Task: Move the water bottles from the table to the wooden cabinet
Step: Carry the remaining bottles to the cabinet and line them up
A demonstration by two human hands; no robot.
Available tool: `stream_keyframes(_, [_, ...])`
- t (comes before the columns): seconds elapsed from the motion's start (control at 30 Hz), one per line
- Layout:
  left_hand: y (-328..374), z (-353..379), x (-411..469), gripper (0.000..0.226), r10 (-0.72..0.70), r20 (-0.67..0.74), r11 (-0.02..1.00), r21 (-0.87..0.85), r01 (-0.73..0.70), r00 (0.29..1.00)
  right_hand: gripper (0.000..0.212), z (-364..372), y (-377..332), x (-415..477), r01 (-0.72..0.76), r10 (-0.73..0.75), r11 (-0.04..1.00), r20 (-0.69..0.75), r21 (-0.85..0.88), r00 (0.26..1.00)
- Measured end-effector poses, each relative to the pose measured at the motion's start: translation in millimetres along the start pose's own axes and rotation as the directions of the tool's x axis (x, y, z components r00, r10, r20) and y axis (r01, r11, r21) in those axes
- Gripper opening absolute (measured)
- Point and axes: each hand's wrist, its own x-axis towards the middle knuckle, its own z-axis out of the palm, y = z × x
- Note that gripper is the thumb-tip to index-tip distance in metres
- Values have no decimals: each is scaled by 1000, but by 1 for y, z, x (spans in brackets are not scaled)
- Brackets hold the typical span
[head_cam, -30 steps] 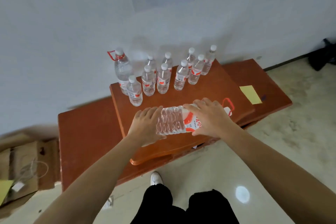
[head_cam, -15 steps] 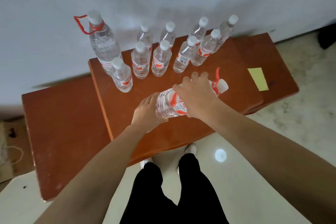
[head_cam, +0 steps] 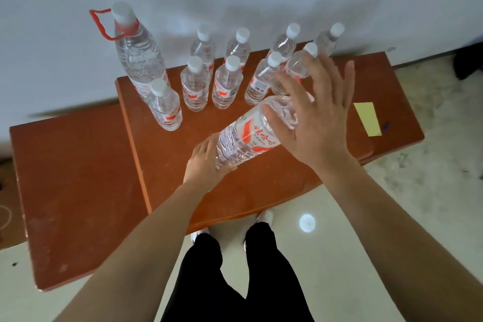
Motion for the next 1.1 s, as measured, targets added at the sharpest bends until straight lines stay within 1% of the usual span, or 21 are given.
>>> stream_keyframes(0.03, [3, 2, 1, 96, -8, -4, 1000, 8, 8, 1000, 70, 4, 5, -4, -179, 177, 981, 43, 77, 983])
stream_keyframes(0.07, [4, 5, 1, 95, -12, -6, 1000, 17, 12, 1000, 82, 13, 9, -9, -398, 369, 901, 172, 176, 913])
stream_keyframes(0.1, [7, 7, 0, 94, -12, -8, 999, 30, 12, 1000, 91, 22, 12, -14, -606, 519, 749, 333, 266, 788])
stream_keyframes(0.13, [9, 11, 0, 93, -7, -7, 999, 48, 7, 1000, 92, 32, 18, -20, -750, 596, 579, 463, 318, 656])
stream_keyframes(0.17, [12, 14, 1, 92, 7, -5, 998, 68, -7, 1000, 86, 41, 28, -25, -827, 625, 449, 542, 338, 561])
stream_keyframes(0.2, [14, 16, 1, 91, 18, -4, 997, 82, -18, 1000, 76, 48, 39, -29, -862, 645, 388, 572, 326, 507])
stream_keyframes(0.23, [15, 19, 2, 90, 29, -12, 996, 85, -28, 999, 68, 53, 52, -32, -880, 658, 366, 584, 304, 476])
stream_keyframes(0.3, [16, 23, 4, 90, 51, -29, 995, 93, -48, 998, 66, 54, 74, -38, -890, 651, 379, 610, 254, 452])
stream_keyframes(0.4, [13, 26, 4, 91, 58, -41, 993, 100, -54, 997, 73, 60, 87, -52, -862, 635, 452, 595, 229, 492])
stream_keyframes(0.5, [12, 23, 3, 94, 43, -53, 998, 55, -41, 998, 82, 65, 76, -57, -838, 662, 463, 516, 289, 544])
stream_keyframes(0.57, [7, 21, 1, 97, 6, -65, 1000, 1, -6, 998, 83, 62, 62, -56, -764, 640, 554, 418, 330, 644])
stream_keyframes(0.63, [1, 19, -3, 100, -36, -91, 998, -51, 31, 995, 82, 56, 43, -53, -623, 558, 679, 278, 388, 782])
stream_keyframes(0.67, [-2, 17, -4, 101, -53, -100, 997, -70, 46, 994, 82, 53, 32, -51, -548, 505, 729, 219, 410, 835])
stream_keyframes(0.73, [-9, 15, -7, 102, -67, -92, 994, -95, 58, 993, 87, 48, 12, -46, -418, 401, 797, 136, 436, 906])
stream_keyframes(0.77, [-13, 13, -8, 102, -73, -74, 992, -109, 64, 995, 89, 46, 5, -43, -378, 361, 797, 131, 471, 923])
stream_keyframes(0.8, [-20, 9, -10, 102, -80, -59, 989, -128, 72, 995, 86, 46, -3, -38, -367, 338, 762, 156, 534, 928])
stream_keyframes(0.83, [-24, 7, -9, 103, -84, -37, 987, -142, 78, 996, 79, 46, -7, -33, -386, 336, 692, 201, 609, 920])
stream_keyframes(0.9, [-32, 2, -9, 105, -93, -21, 982, -168, 88, 995, 51, 48, -20, -23, -414, 329, 565, 265, 714, 906])
stream_keyframes(0.97, [-33, -1, -8, 101, -107, -37, 976, -194, 98, 994, 23, 51, -32, -13, -399, 290, 511, 285, 761, 914])
stream_keyframes(1.03, [-29, -1, -6, 96, -127, -72, 969, -220, 109, 989, 19, 53, -43, -3, -410, 223, 464, 344, 785, 912])
stream_keyframes(1.1, [-29, -4, -1, 95, -163, -119, 964, -231, 132, 979, 22, 54, -56, 4, -374, 141, 479, 350, 795, 926])
